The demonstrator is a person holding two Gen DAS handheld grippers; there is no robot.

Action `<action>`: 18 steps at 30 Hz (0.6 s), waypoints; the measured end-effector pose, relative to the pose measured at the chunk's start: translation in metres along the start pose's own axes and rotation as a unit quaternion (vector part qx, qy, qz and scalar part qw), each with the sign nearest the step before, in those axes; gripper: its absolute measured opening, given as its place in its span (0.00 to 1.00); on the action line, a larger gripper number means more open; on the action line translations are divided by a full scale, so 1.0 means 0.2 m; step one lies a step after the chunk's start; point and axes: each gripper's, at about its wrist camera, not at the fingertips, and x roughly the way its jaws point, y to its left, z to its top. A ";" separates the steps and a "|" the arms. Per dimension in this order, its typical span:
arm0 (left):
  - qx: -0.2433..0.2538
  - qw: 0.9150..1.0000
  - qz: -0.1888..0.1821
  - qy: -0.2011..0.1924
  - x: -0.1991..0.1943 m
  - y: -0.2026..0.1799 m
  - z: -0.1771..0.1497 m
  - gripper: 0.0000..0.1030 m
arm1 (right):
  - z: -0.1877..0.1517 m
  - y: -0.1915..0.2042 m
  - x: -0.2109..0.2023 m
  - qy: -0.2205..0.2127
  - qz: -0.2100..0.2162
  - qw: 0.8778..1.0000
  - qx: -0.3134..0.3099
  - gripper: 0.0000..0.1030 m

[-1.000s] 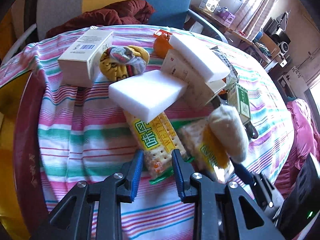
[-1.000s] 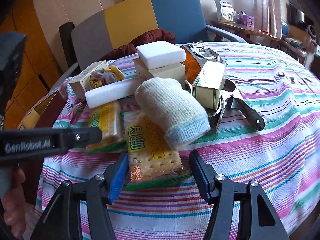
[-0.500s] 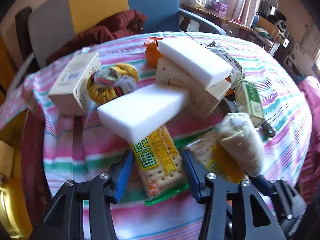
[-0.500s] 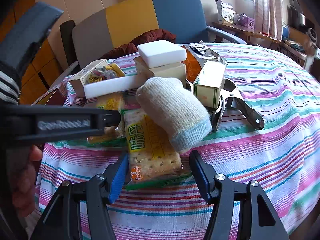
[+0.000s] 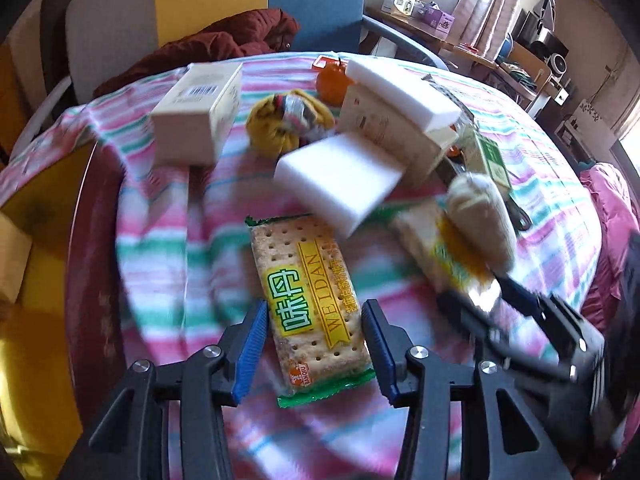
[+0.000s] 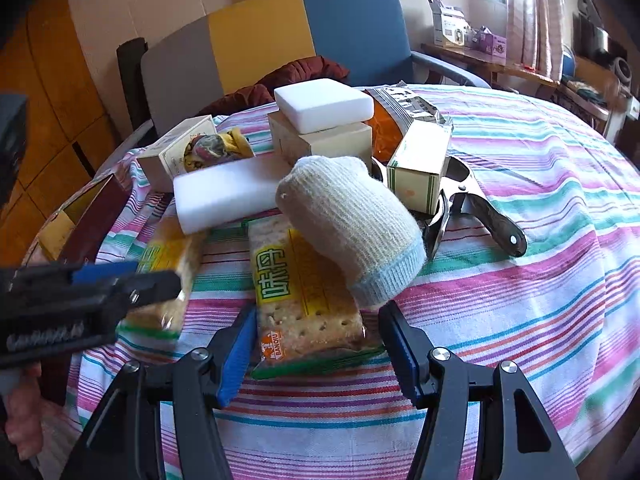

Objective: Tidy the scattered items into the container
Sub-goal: 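Grasp a WEIDAN cracker pack with each tool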

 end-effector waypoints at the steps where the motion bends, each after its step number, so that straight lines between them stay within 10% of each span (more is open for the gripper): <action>1: -0.002 1.000 -0.003 0.000 -0.02 0.01 -0.03 0.47 | 0.00 0.00 -0.01 0.002 0.006 1.000 0.010 0.60; 18: -0.010 1.000 0.013 -0.002 -0.12 0.06 -0.24 0.50 | -0.10 0.15 -0.10 0.047 0.035 0.998 -0.018 0.71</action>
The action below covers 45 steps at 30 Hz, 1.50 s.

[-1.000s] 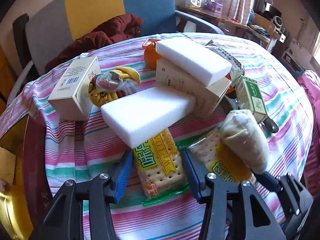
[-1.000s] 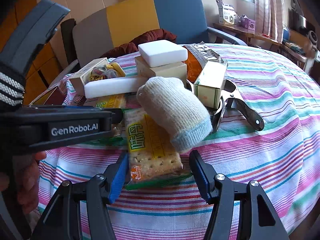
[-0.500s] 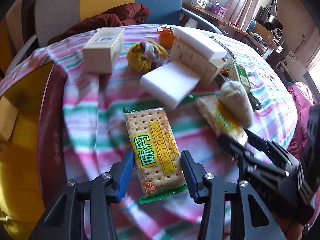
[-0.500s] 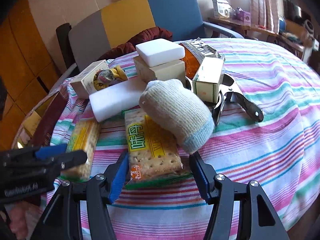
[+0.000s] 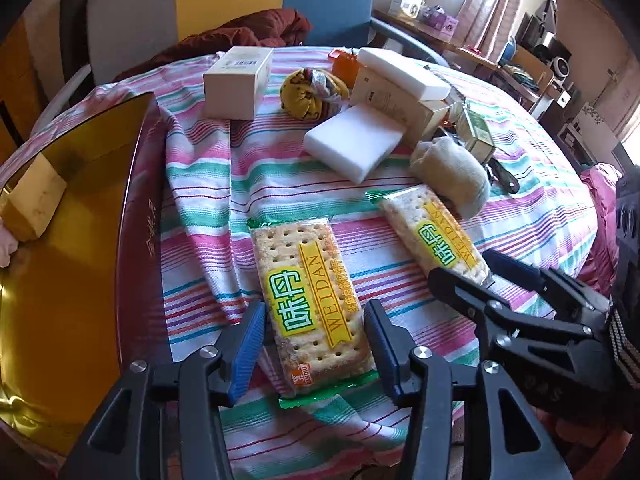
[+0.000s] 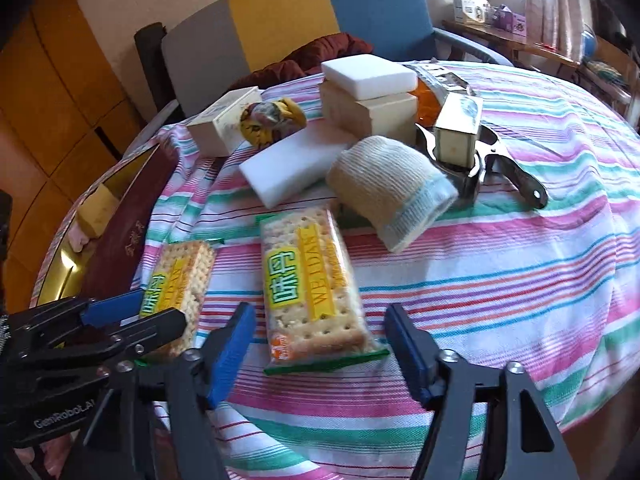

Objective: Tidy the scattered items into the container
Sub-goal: 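Grasp a WEIDAN cracker pack with each tool, then carry both cracker packs over the gold tray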

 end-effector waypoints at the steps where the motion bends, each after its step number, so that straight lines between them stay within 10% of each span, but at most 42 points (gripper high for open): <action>1: -0.001 1.000 0.000 0.002 0.00 0.00 0.00 0.50 | 0.01 0.00 0.01 0.004 -0.006 1.000 -0.008 0.72; 7: -0.004 1.000 -0.009 0.003 0.03 0.03 0.04 0.49 | 0.09 0.04 0.09 0.024 -0.035 0.997 -0.060 0.69; 12: 0.002 1.000 -0.007 -0.010 0.03 0.04 0.03 0.47 | 0.09 0.06 0.11 0.030 -0.042 0.996 -0.079 0.48; 27: -0.004 0.998 -0.023 -0.063 -0.26 0.11 0.01 0.46 | 0.15 0.13 -0.12 0.000 0.019 1.000 -0.015 0.48; 45: -0.154 0.982 0.045 -0.098 -0.53 0.92 -0.12 0.46 | 0.33 0.99 0.01 0.035 0.151 0.984 -0.089 0.48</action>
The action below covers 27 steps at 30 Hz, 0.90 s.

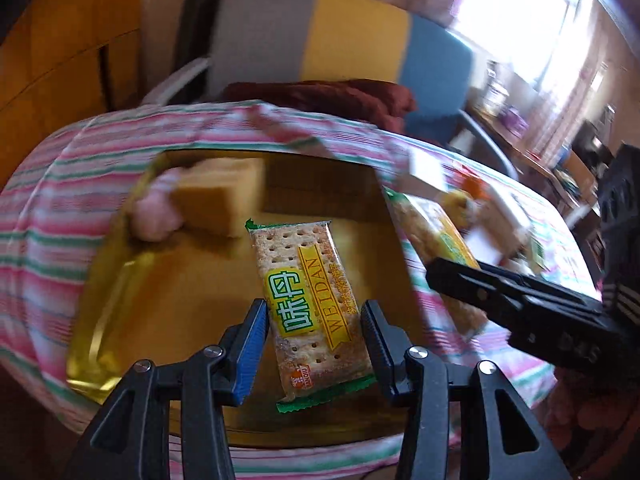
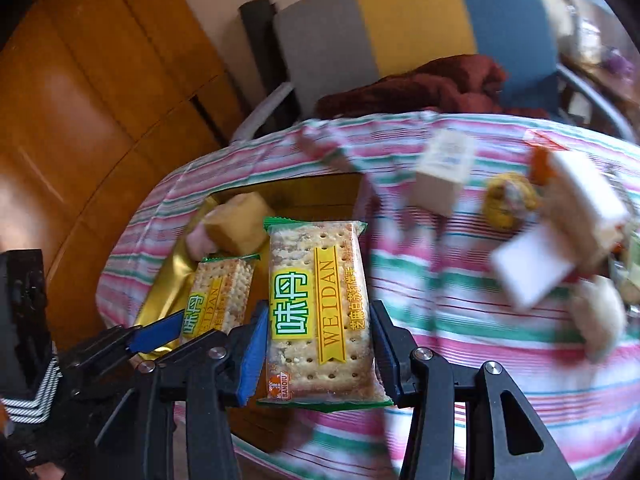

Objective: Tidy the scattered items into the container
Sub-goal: 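Carry both cracker packs over the gold tray, then lower and release both cracker packs beside the sponge in the tray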

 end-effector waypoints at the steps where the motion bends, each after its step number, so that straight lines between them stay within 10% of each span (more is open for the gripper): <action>1: -0.005 1.000 0.007 0.003 0.01 0.06 0.01 0.46 | 0.01 0.04 0.05 0.010 0.008 1.000 -0.004 0.48; 16: -0.043 0.990 0.119 0.060 0.25 0.56 0.14 0.46 | 0.09 0.41 0.67 0.085 0.001 0.996 -0.018 0.49; 27: -0.076 0.993 0.092 -0.002 -0.02 0.60 0.05 0.44 | 0.05 0.30 0.65 0.101 0.022 0.994 0.025 0.52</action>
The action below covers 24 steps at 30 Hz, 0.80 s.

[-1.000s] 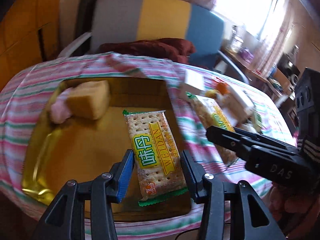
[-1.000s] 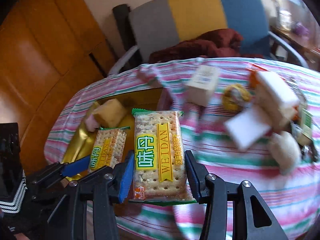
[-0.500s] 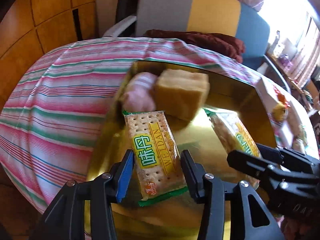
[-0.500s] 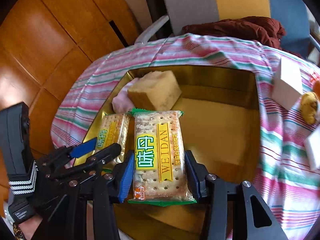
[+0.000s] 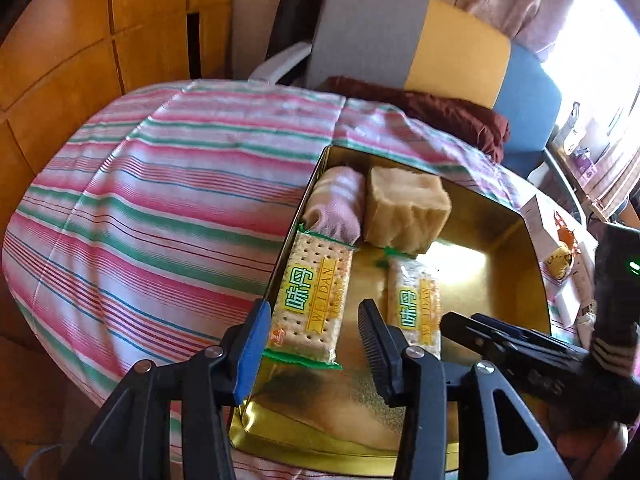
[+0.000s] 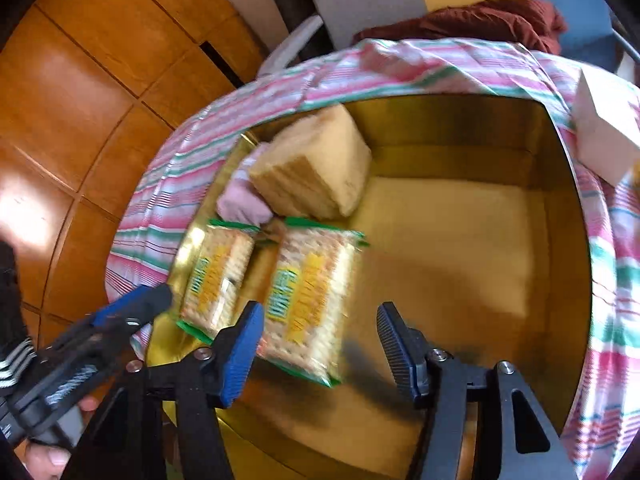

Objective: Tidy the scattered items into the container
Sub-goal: 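Lower and release both cracker packs beside the sponge in the tray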

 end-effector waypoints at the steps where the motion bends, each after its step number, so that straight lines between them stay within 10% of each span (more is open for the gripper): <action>1: 0.005 1.000 0.008 -0.003 -0.01 -0.01 -0.01 0.43 | 0.00 -0.01 0.01 0.005 0.000 1.000 0.002 0.43; 5: 0.018 0.999 0.033 0.001 0.00 -0.01 -0.03 0.37 | 0.02 -0.01 0.10 0.025 0.008 1.000 0.008 0.29; 24: -0.046 0.999 0.002 -0.016 -0.06 0.03 -0.08 0.37 | 0.05 0.12 0.08 0.001 0.055 0.998 -0.025 0.36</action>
